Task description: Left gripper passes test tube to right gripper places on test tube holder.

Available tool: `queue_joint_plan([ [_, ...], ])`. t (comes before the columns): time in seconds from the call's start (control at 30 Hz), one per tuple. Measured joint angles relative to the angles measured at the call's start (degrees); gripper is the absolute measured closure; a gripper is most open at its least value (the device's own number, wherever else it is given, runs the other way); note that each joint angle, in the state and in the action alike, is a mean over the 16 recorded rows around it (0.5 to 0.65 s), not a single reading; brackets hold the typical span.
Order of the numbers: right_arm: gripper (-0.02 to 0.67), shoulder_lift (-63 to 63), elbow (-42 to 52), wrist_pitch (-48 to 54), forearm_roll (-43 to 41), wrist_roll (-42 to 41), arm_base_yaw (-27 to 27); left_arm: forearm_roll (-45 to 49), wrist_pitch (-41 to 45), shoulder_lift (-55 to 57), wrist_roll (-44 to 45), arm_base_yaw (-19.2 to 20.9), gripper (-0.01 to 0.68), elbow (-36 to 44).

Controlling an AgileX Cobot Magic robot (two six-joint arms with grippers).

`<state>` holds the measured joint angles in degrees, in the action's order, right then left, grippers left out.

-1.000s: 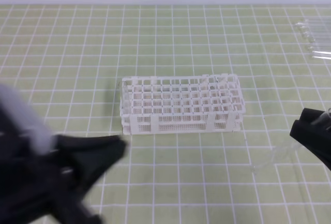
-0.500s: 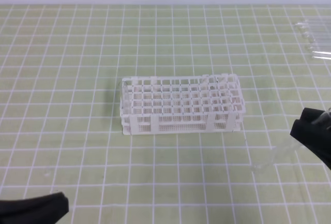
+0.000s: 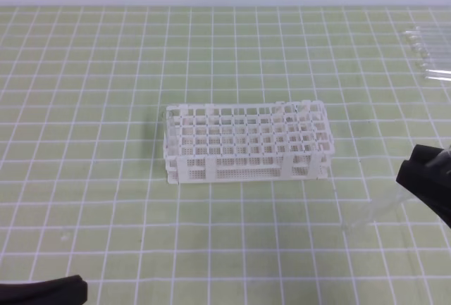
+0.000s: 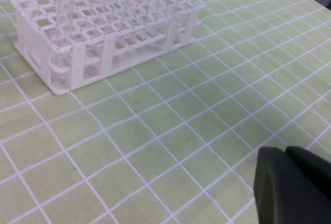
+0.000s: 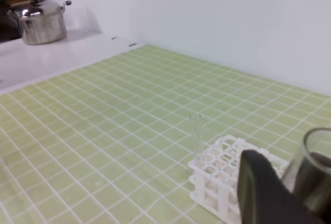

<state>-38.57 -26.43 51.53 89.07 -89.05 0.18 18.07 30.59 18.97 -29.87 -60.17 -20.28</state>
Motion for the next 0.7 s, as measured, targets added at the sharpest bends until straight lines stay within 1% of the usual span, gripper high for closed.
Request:
queue_joint_plan([
  [0.5,0.548,0.0,0.0,-0.8,1.1,0.0,0.0,0.0,0.1,0.1,0.0,0.0,0.675,0.0],
  [0.7,0.548,0.0,-0.4,-3.6,-1.0,0.6,0.0,-0.1,0.2,0.0,0.0,0.0,0.675,0.0],
])
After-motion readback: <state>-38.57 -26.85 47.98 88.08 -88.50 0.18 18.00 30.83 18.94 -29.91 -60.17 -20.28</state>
